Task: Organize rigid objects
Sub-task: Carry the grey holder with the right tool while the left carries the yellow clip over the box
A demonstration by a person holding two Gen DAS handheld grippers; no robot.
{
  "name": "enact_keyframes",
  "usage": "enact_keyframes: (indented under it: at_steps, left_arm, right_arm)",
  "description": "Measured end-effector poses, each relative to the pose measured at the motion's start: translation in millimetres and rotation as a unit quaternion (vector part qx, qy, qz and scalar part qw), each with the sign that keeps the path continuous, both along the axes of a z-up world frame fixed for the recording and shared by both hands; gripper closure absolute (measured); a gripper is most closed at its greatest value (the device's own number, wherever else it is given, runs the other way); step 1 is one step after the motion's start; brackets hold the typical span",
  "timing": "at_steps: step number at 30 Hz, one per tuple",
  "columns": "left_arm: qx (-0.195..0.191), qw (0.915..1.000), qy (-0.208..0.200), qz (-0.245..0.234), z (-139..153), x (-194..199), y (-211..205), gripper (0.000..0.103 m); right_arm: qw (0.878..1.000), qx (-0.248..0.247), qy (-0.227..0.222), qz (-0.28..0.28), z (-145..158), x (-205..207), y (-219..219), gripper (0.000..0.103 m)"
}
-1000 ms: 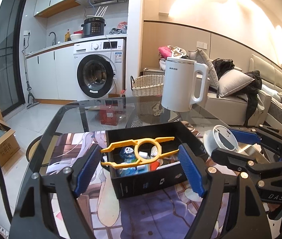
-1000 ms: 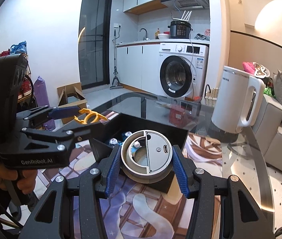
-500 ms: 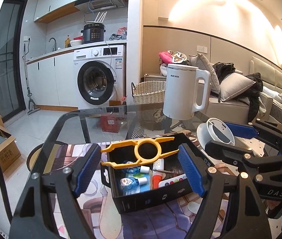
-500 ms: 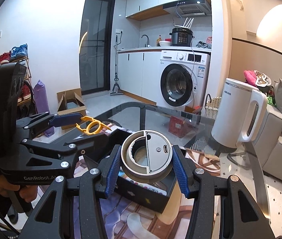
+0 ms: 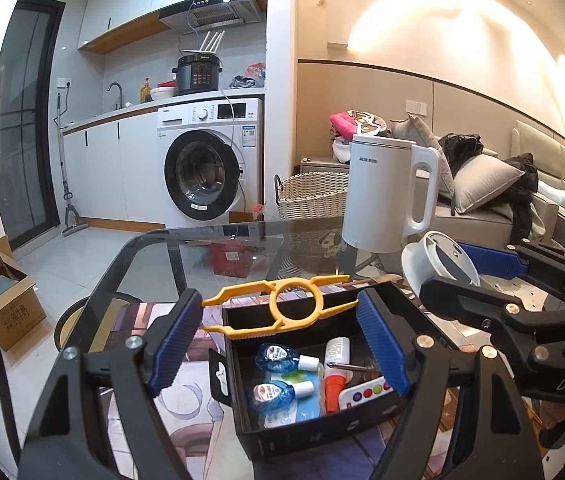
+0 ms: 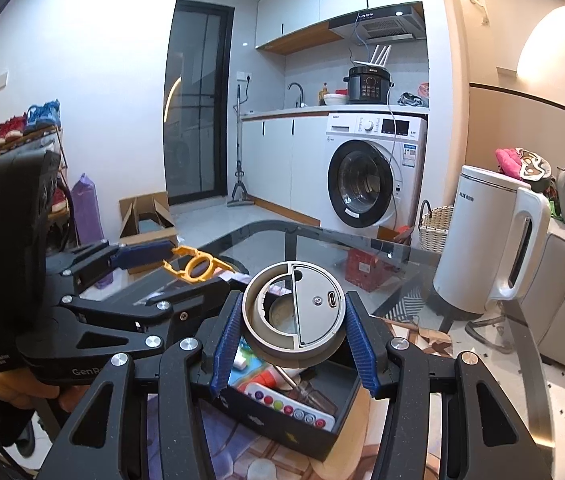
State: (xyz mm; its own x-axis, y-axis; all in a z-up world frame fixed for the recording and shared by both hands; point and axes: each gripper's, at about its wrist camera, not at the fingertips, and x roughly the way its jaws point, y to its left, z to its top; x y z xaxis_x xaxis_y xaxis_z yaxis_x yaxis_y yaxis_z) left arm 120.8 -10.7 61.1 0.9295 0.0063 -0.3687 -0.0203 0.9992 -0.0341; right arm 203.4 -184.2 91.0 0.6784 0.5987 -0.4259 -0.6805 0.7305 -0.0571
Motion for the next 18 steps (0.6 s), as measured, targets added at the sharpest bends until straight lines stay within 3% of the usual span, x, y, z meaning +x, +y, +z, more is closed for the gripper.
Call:
enact_keyframes:
  at_steps: [18]
  left_arm:
    - [0.006,0.9999,-0.009,0.009,-20,15,0,0.024]
  right_arm:
    - [1.0,0.011,0.014,-0.017,-25,30,8,0.053]
